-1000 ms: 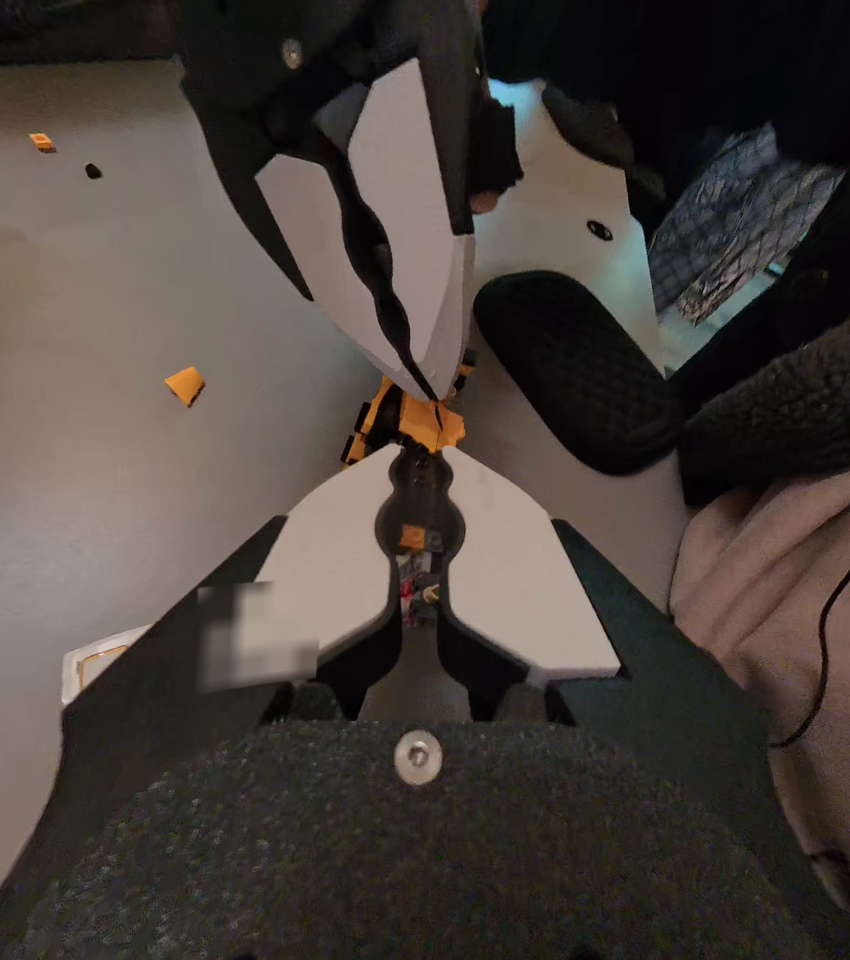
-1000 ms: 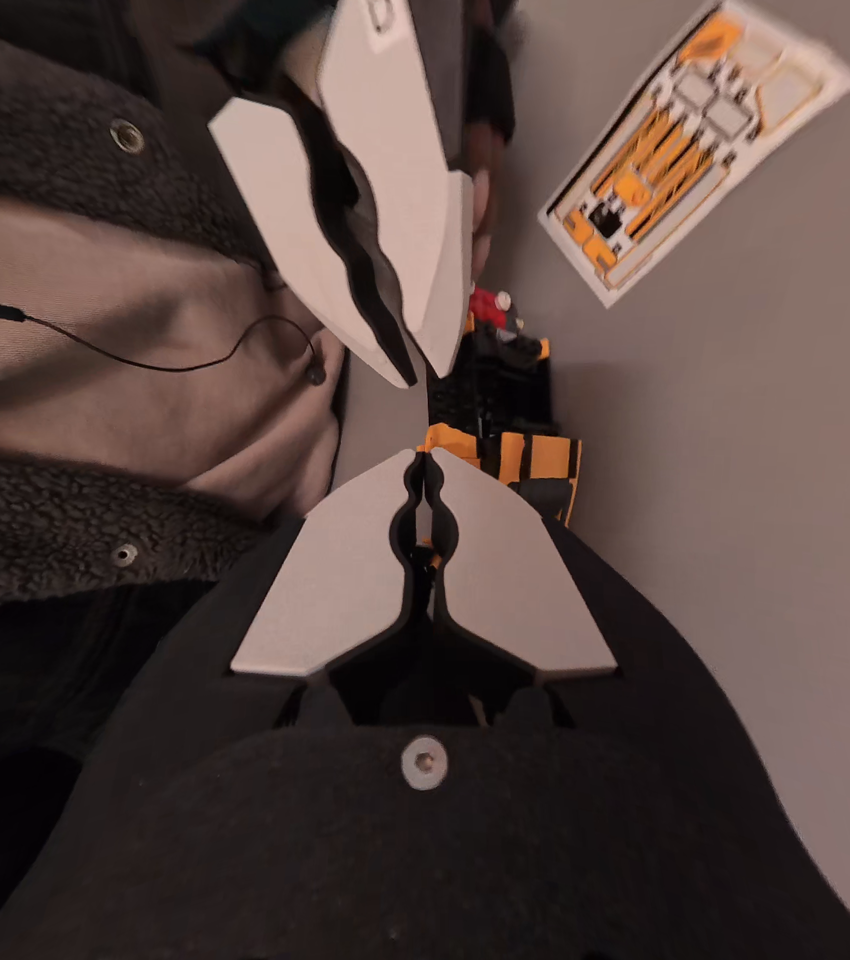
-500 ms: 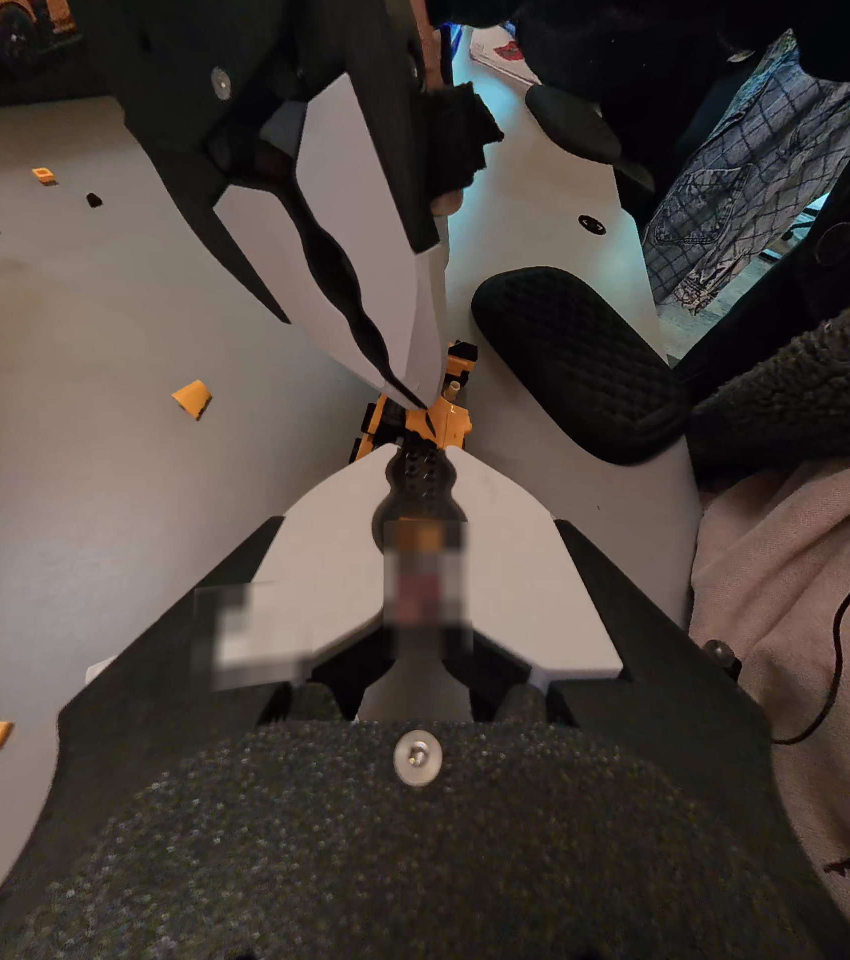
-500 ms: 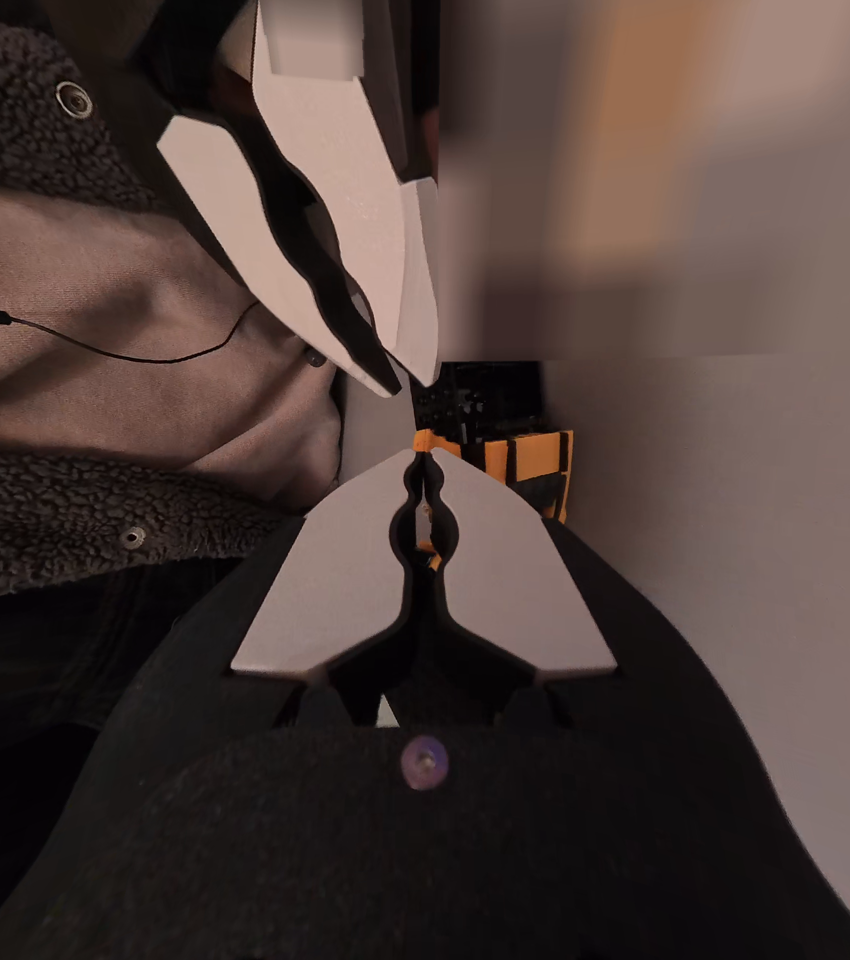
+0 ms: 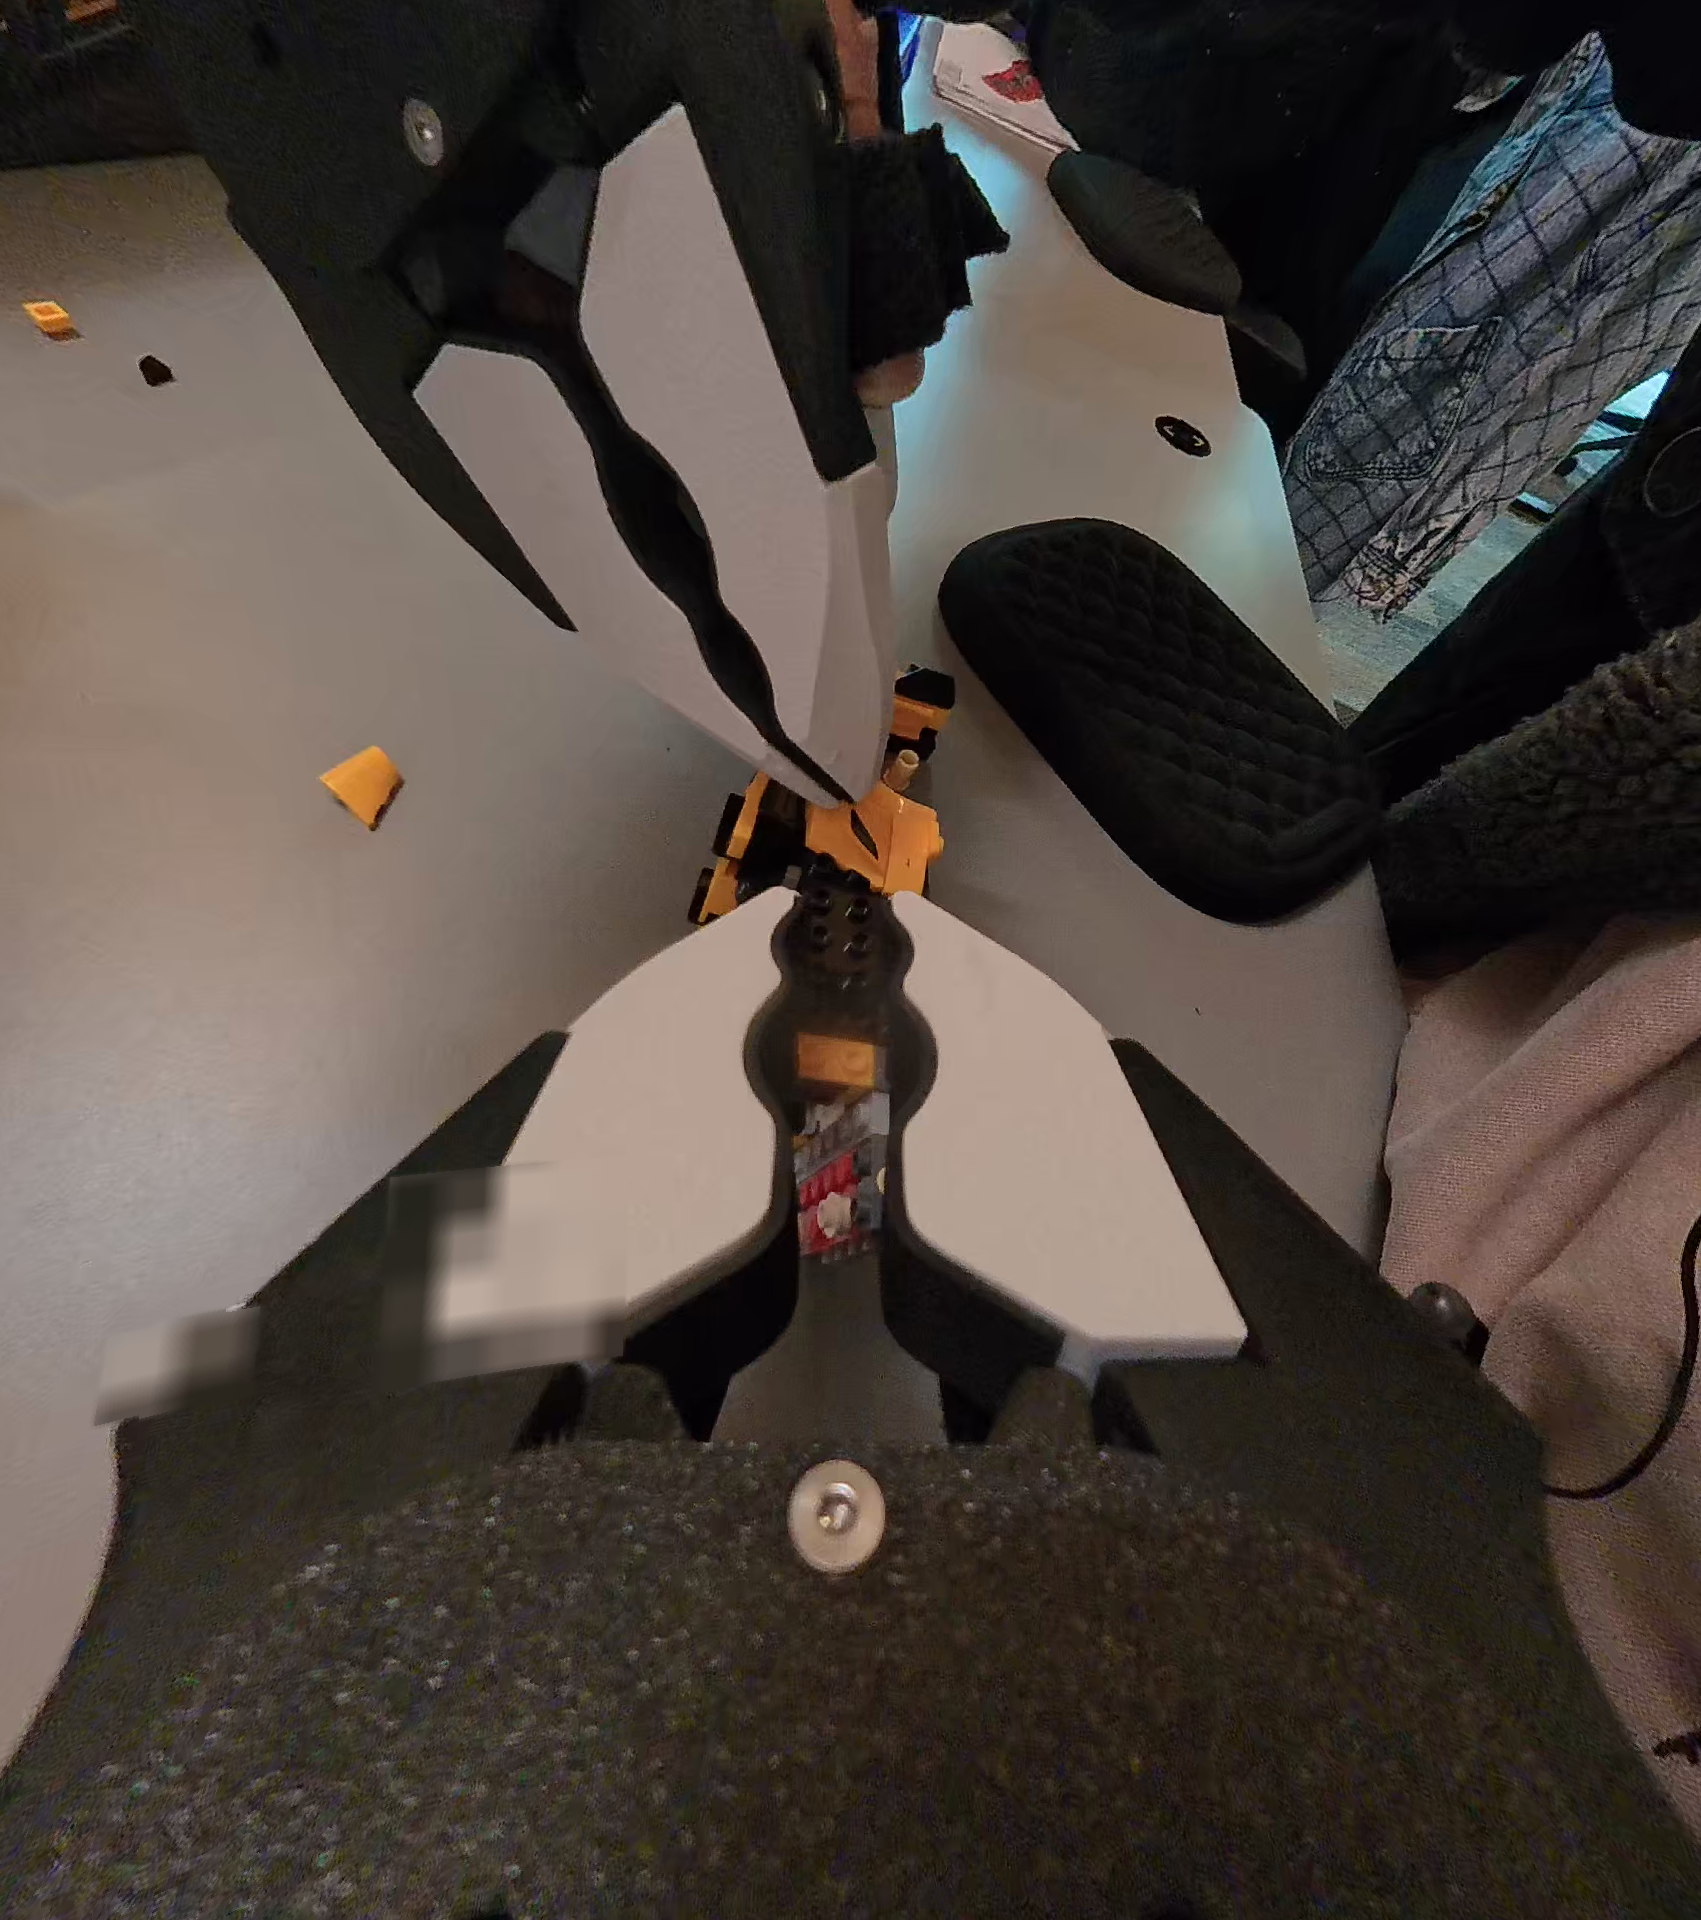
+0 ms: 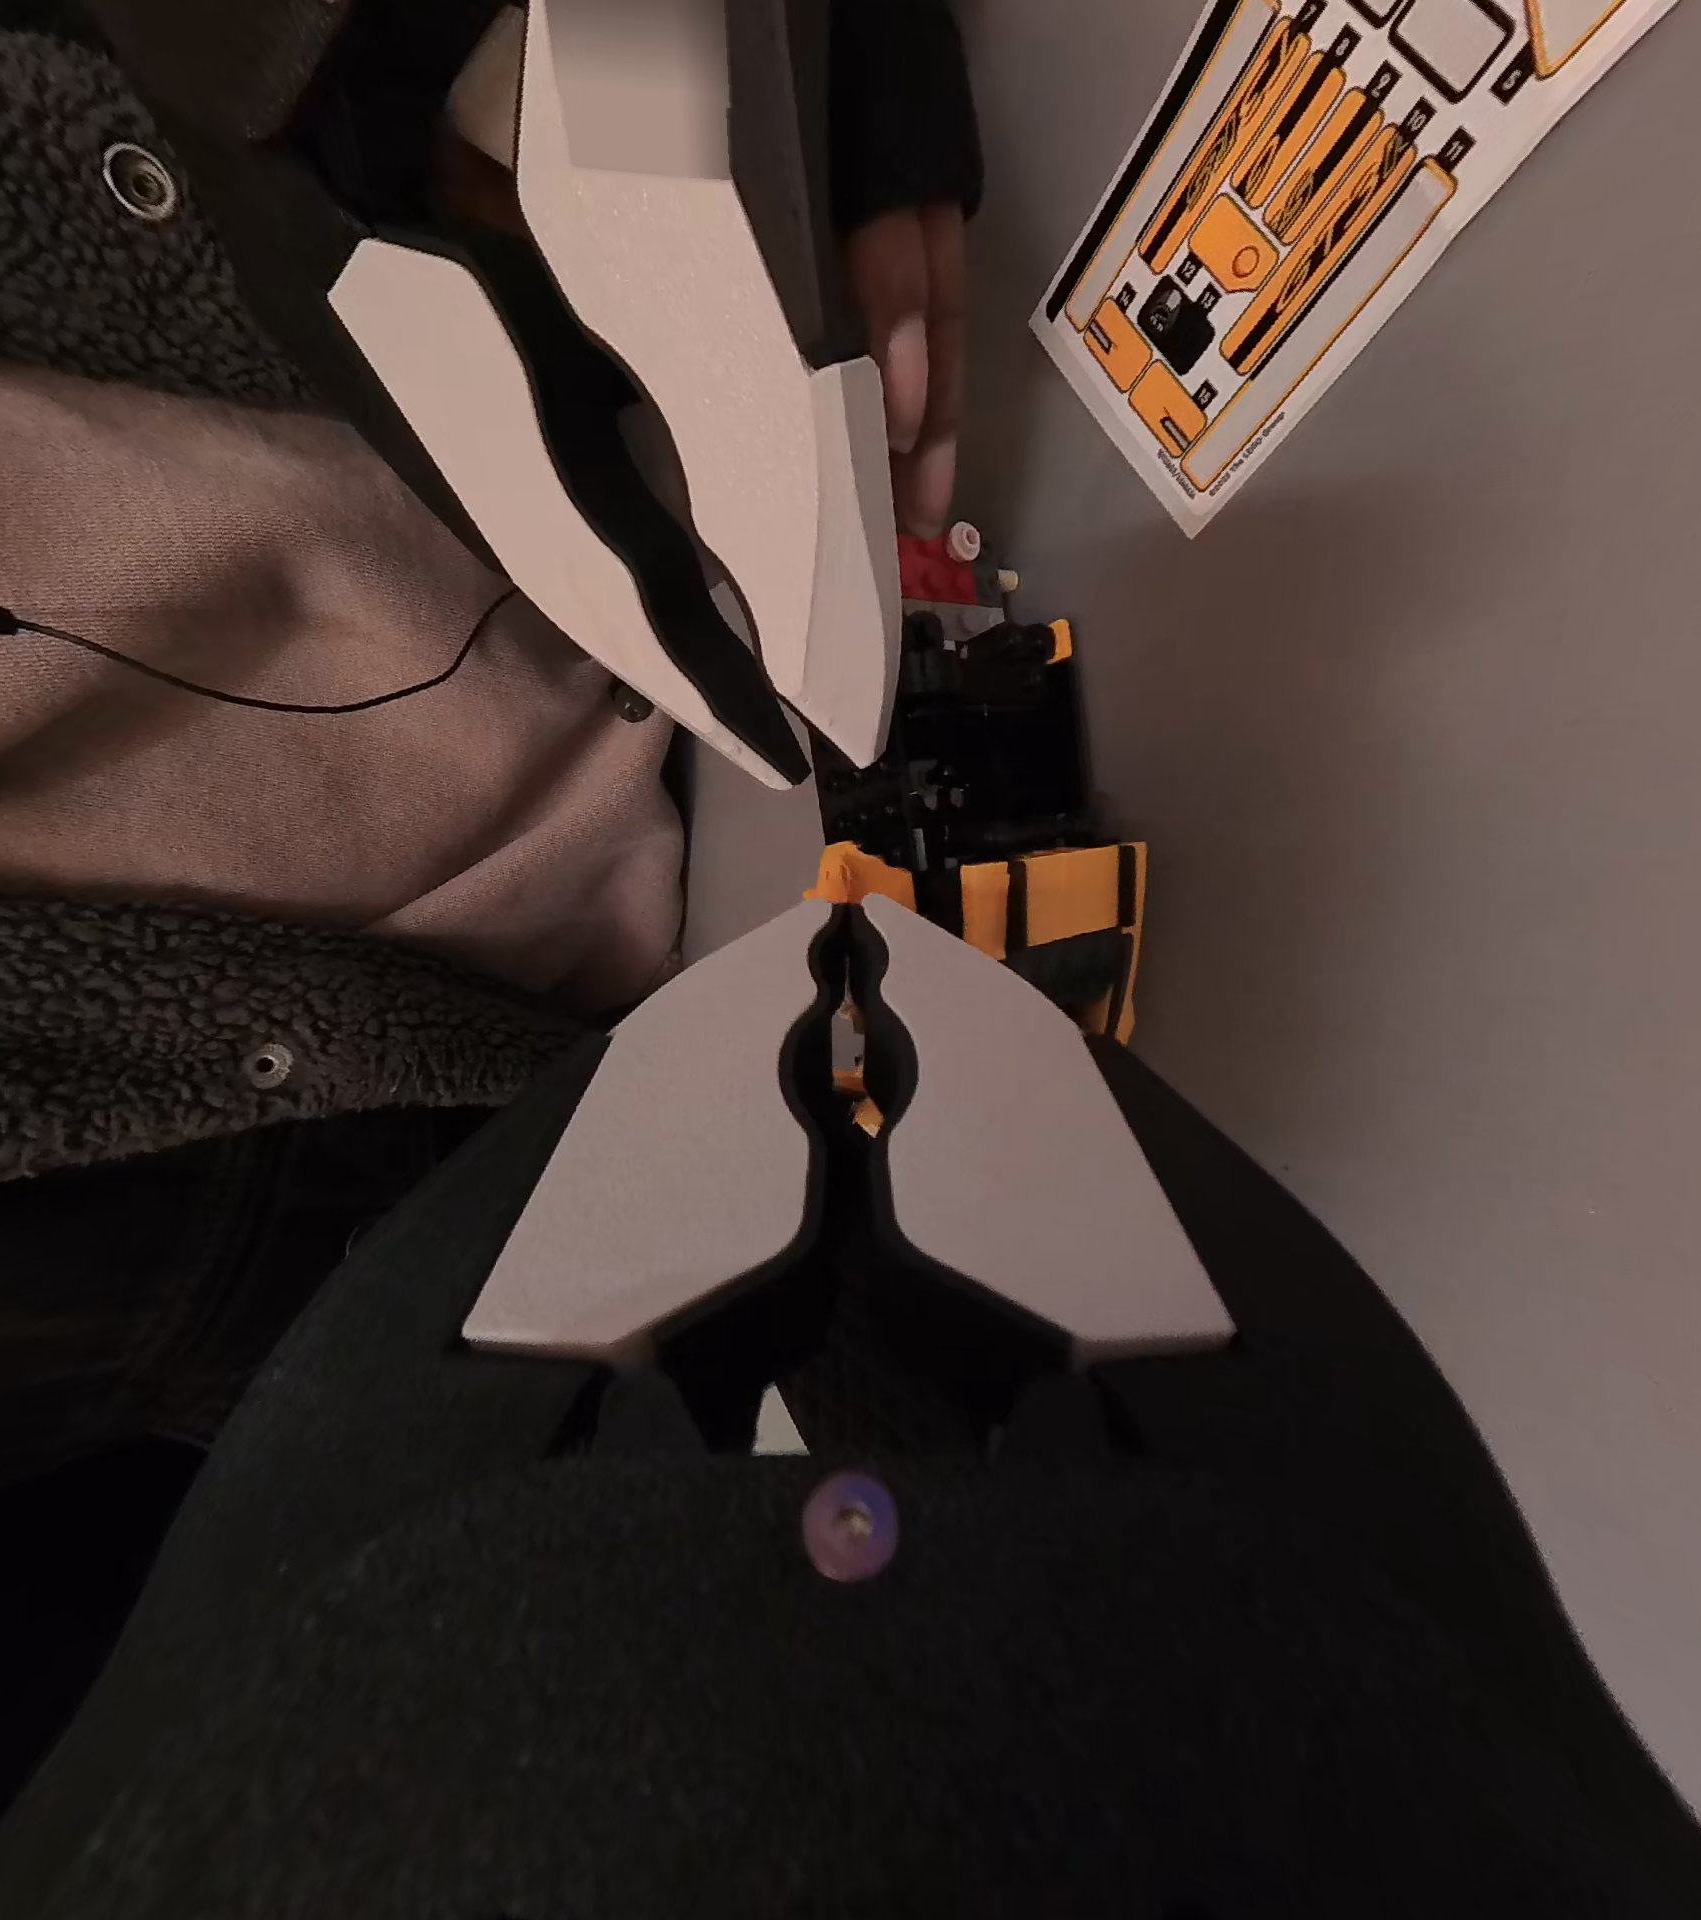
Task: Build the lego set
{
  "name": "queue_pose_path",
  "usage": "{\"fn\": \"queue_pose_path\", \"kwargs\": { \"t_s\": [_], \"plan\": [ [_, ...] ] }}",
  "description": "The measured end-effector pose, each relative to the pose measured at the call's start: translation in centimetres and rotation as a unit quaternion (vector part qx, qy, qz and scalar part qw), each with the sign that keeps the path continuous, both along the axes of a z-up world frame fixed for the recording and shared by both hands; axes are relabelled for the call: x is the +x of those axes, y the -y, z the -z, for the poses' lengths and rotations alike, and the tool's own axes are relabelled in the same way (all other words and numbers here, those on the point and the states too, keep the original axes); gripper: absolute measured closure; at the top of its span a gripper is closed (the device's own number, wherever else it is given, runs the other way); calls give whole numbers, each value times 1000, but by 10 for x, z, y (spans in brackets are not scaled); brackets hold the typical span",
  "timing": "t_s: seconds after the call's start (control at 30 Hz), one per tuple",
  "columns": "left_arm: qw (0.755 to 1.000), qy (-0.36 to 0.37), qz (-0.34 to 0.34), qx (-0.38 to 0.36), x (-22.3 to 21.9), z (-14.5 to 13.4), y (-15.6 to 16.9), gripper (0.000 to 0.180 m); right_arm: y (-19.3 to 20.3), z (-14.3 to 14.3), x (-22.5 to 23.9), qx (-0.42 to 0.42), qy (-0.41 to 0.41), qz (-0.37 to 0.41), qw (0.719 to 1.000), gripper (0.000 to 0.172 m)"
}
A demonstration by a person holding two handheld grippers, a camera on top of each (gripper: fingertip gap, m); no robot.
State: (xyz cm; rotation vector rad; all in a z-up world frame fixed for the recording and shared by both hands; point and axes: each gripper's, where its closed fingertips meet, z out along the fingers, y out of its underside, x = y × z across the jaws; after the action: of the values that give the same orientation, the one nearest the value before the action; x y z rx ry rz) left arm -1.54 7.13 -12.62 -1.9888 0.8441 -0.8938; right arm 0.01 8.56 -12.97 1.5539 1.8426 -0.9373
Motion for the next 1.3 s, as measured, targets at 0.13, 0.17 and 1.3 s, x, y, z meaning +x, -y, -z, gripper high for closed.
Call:
{"fn": "queue_pose_path", "kwargs": {
  "t_s": [0.13, 0.17, 1.3],
  "plan": [
    [1000, -1, 1, 0, -4, 1, 7, 169, 0, 1, -1, -1, 0, 1, 1000, 172],
    [1000, -1, 2, -1, -5, 1, 9, 169, 0, 1, -1, 0, 0, 0, 1000, 172],
    [999, -38, 26, -2, -13, 6, 15, 169, -1, 1, -3, 31, 31, 54, 998, 172]
  ]
}}
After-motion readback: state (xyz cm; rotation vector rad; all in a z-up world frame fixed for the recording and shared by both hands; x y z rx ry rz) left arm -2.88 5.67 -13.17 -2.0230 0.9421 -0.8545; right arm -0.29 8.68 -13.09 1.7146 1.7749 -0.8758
